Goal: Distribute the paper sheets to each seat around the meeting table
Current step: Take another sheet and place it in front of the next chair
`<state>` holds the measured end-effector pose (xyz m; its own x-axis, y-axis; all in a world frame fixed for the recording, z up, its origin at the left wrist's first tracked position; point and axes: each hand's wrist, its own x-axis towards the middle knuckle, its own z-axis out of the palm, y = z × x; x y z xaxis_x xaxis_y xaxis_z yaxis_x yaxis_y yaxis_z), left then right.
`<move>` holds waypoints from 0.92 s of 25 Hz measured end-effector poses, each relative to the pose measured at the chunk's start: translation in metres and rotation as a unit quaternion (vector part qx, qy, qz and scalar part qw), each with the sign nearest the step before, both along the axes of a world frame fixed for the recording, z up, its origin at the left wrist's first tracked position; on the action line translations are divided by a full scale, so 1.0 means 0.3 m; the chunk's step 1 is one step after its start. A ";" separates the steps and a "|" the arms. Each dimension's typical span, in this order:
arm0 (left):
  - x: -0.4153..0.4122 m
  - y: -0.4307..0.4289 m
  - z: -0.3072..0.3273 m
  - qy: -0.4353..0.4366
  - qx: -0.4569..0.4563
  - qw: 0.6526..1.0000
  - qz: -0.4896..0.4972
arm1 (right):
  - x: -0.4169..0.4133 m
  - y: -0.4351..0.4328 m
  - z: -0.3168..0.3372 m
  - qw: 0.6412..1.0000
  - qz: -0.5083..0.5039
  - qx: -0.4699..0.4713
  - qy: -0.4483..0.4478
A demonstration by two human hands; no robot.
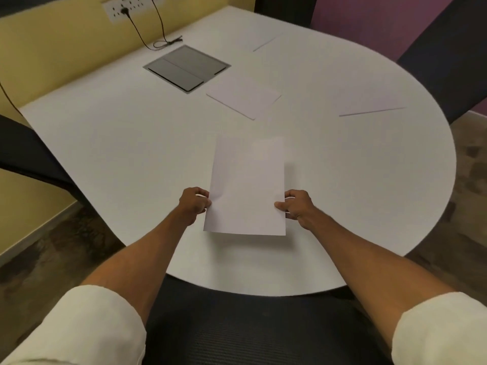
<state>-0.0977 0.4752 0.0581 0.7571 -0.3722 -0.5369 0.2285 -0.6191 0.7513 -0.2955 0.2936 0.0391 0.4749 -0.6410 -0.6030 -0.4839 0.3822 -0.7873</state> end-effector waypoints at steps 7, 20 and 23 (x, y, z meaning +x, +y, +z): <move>-0.003 0.010 -0.179 -0.001 0.061 0.998 -0.003 | -0.007 0.049 -0.148 0.996 0.025 -0.048 0.066; -0.022 0.025 -0.294 -0.134 0.121 0.978 -0.107 | -0.023 0.138 -0.202 0.936 0.158 -0.249 0.194; -0.028 0.019 -0.294 -0.159 0.141 0.967 -0.143 | -0.026 0.149 -0.194 0.914 0.190 -0.281 0.224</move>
<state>-0.1061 0.4810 -0.0302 0.7887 -0.4629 -0.4045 -0.1966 -0.8134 0.5475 -0.3032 0.3381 -0.0192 0.5142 -0.7492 -0.4174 -0.8189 -0.2841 -0.4986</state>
